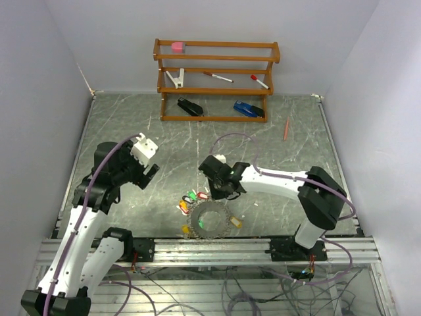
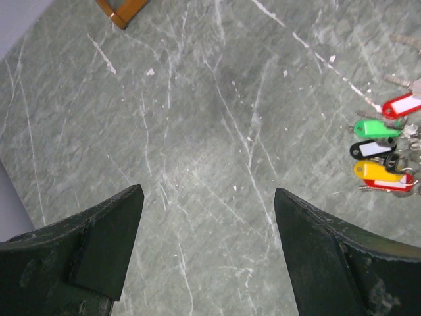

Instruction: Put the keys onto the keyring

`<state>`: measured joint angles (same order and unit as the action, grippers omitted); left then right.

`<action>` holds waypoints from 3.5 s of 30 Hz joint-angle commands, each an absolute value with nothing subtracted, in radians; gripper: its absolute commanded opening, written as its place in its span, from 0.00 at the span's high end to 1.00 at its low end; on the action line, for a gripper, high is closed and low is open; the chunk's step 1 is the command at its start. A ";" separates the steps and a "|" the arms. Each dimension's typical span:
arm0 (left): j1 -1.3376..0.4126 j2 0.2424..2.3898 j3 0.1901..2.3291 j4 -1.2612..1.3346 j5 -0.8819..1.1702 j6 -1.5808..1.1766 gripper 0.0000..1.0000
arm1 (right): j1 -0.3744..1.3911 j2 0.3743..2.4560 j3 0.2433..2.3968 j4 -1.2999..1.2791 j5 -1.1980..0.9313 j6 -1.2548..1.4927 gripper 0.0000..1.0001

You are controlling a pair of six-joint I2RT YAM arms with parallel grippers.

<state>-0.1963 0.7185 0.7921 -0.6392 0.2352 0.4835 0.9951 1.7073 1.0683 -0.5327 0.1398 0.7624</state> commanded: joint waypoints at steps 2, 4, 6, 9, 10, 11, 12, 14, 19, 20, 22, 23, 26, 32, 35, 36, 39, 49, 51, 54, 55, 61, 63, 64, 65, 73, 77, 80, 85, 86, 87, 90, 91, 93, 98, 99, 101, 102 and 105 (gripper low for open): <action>-0.193 0.746 0.891 -0.657 0.330 0.407 0.08 | 0.996 1.596 1.153 -0.555 0.202 0.739 1.00; -0.193 0.771 0.928 -0.668 0.385 0.383 0.09 | 0.999 1.570 1.186 -0.548 0.193 0.722 1.00; -0.193 0.804 0.967 -0.678 0.442 0.356 0.08 | 1.003 1.547 1.220 -0.536 0.175 0.703 1.00; -0.193 0.847 1.031 -0.687 0.504 0.309 0.08 | 1.017 1.531 1.264 -0.526 0.147 0.687 1.00; -0.193 0.860 1.050 -0.687 0.522 0.292 0.07 | 1.021 1.526 1.277 -0.524 0.145 0.685 1.00; -0.193 0.872 1.066 -0.687 0.538 0.277 0.07 | 1.028 1.521 1.290 -0.522 0.144 0.683 1.00; -0.193 0.882 1.080 -0.687 0.552 0.263 0.07 | 1.033 1.518 1.303 -0.520 0.144 0.681 1.00; -0.193 0.898 1.100 -0.682 0.567 0.237 0.07 | 1.045 1.513 1.326 -0.516 0.149 0.677 1.00; -0.193 0.911 1.095 -0.612 0.594 0.165 0.05 | 1.061 1.513 1.356 -0.465 0.148 0.665 1.00; -0.193 0.911 1.089 -0.599 0.605 0.151 0.05 | 1.065 1.517 1.359 -0.450 0.146 0.660 1.00; -0.193 0.911 1.081 -0.583 0.636 0.134 0.05 | 1.072 1.527 1.365 -0.426 0.149 0.653 1.00; -0.193 0.911 1.078 -0.579 0.655 0.128 0.05 | 1.073 1.534 1.369 -0.416 0.152 0.651 1.00; -0.193 0.910 1.070 -0.583 0.715 0.124 0.03 | 1.077 1.552 1.387 -0.407 0.157 0.647 1.00; -0.193 0.917 1.041 -0.633 0.797 0.151 0.00 | 1.080 1.574 1.421 -0.389 0.179 0.646 1.00; -0.193 0.928 1.057 -0.697 0.766 0.201 0.00 | 1.081 1.580 1.442 -0.387 0.193 0.642 1.00; -0.193 0.930 1.067 -0.718 0.747 0.215 0.00 | 1.081 1.581 1.448 -0.386 0.195 0.641 1.00; -0.193 0.922 1.076 -0.744 0.741 0.248 0.00 | 1.083 1.590 1.461 -0.382 0.198 0.639 1.00; -0.193 0.917 1.027 -0.662 0.819 0.206 0.00 | 1.107 1.615 1.529 -0.380 0.201 0.632 1.00; -0.194 0.919 1.023 -0.660 0.829 0.213 0.00 | 1.111 1.614 1.537 -0.380 0.202 0.632 1.00; -0.193 0.915 1.009 -0.665 0.817 0.241 0.00 | 1.116 1.607 1.540 -0.370 0.195 0.636 1.00; -0.193 0.912 1.003 -0.665 0.819 0.249 0.00 | 1.119 1.605 1.539 -0.368 0.192 0.639 1.00; -0.193 0.884 0.956 -0.648 0.872 0.282 0.00 | 1.135 1.598 1.538 -0.340 0.171 0.651 1.00; -0.194 0.879 0.948 -0.649 0.881 0.301 0.00 | 1.138 1.594 1.539 -0.336 0.167 0.652 1.00; -0.193 0.878 0.945 -0.654 0.885 0.314 0.00 | 1.141 1.591 1.541 -0.335 0.165 0.651 1.00; -0.193 0.879 0.942 -0.662 0.890 0.326 0.00 | 1.142 1.587 1.541 -0.333 0.164 0.650 1.00; -0.193 0.893 0.918 -0.691 0.922 0.389 0.03 | 1.150 1.537 1.521 -0.310 0.166 0.656 1.00; -0.193 0.896 0.910 -0.677 0.948 0.383 0.17 | 1.152 1.513 1.507 -0.301 0.163 0.661 1.00; -0.193 0.900 0.912 -0.682 0.946 0.391 0.24 | 1.151 1.493 1.500 -0.297 0.164 0.657 1.00; -0.193 0.904 0.924 -0.709 0.948 0.408 0.31 | 1.151 1.468 1.484 -0.294 0.174 0.654 1.00; -0.193 0.904 0.928 -0.710 0.947 0.407 0.33 | 1.152 1.467 1.484 -0.297 0.175 0.654 1.00; -0.193 0.902 0.930 -0.710 0.949 0.405 0.35 | 1.151 1.465 1.482 -0.297 0.174 0.652 1.00; -0.193 0.893 0.939 -0.695 0.954 0.384 0.36 | 1.151 1.462 1.473 -0.289 0.166 0.655 1.00; -0.193 0.889 0.940 -0.686 0.957 0.373 0.36 | 1.151 1.461 1.469 -0.285 0.162 0.656 1.00; -0.193 0.882 0.943 -0.664 0.959 0.343 0.35 | 1.152 1.461 1.464 -0.277 0.159 0.660 1.00; -0.193 0.874 0.961 -0.640 0.963 0.305 0.24 | 1.152 1.463 1.468 -0.273 0.158 0.661 1.00; -0.193 0.874 0.965 -0.640 0.963 0.303 0.24 | 1.152 1.466 1.470 -0.273 0.157 0.661 1.00; -0.193 0.874 0.966 -0.637 0.960 0.302 0.25 | 1.152 1.469 1.474 -0.269 0.152 0.662 1.00; -0.193 0.875 0.965 -0.638 0.964 0.304 0.26 | 1.152 1.471 1.473 -0.267 0.148 0.663 1.00; -0.193 0.884 0.956 -0.643 0.970 0.312 0.28 | 1.152 1.474 1.478 -0.264 0.140 0.666 1.00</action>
<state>-0.1963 0.8845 0.9337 -0.6685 0.9318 0.3176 1.1469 1.4910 1.4612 -0.3386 0.1520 0.6540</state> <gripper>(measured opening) 0.731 0.007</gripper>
